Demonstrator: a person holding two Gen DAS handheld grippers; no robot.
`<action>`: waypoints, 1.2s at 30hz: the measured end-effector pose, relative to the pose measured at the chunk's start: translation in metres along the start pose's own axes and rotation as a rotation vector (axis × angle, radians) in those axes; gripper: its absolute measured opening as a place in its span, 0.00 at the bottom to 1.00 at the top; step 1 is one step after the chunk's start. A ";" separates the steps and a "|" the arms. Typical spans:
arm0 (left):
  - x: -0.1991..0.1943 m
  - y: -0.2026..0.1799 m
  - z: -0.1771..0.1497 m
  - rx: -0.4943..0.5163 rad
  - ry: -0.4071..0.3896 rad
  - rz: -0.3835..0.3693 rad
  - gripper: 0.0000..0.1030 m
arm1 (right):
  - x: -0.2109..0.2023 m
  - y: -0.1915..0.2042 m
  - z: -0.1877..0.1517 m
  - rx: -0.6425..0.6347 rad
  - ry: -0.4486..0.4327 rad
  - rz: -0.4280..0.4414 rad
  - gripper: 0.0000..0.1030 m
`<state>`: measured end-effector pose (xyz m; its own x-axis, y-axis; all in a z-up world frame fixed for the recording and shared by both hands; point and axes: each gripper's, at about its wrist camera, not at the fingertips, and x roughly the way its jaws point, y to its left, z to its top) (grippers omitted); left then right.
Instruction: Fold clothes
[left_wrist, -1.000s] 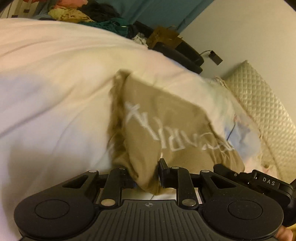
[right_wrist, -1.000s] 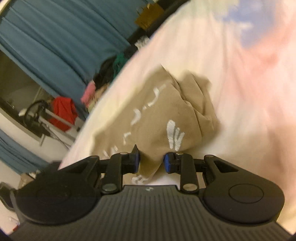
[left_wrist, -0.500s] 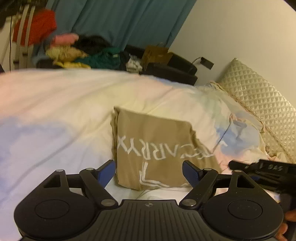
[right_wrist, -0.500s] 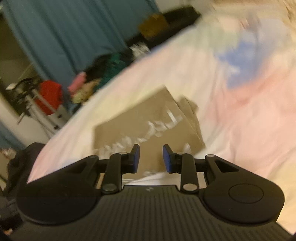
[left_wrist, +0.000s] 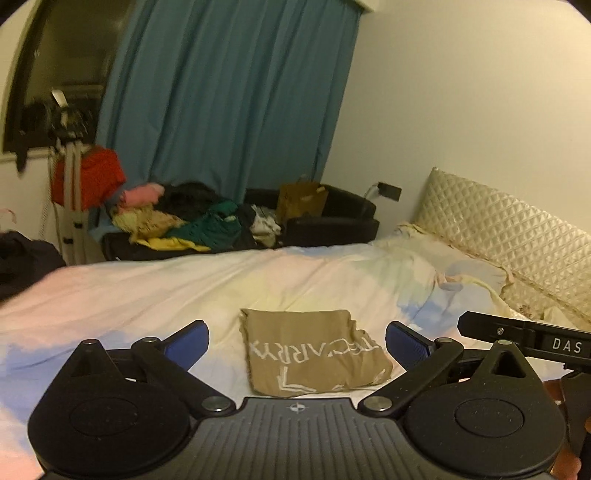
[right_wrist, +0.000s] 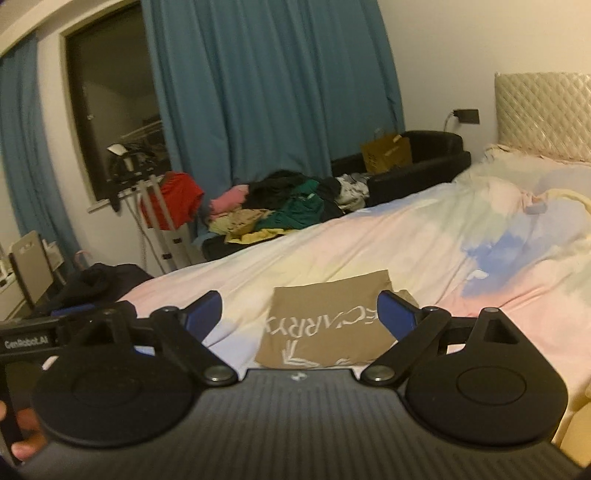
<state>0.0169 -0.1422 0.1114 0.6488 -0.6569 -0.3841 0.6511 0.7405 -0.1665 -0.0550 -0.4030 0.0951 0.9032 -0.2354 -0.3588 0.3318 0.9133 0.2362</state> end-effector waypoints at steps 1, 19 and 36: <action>-0.011 -0.002 -0.002 0.007 -0.012 0.009 1.00 | -0.006 0.003 -0.003 -0.005 -0.009 0.005 0.90; -0.080 -0.017 -0.083 0.014 -0.086 0.067 1.00 | -0.037 0.026 -0.077 -0.086 -0.076 -0.023 0.90; -0.068 0.007 -0.094 -0.001 -0.100 0.150 1.00 | -0.024 0.031 -0.107 -0.117 -0.128 -0.081 0.90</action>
<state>-0.0597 -0.0789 0.0510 0.7748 -0.5494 -0.3127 0.5433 0.8316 -0.1152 -0.0956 -0.3332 0.0142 0.9047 -0.3430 -0.2528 0.3774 0.9205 0.1016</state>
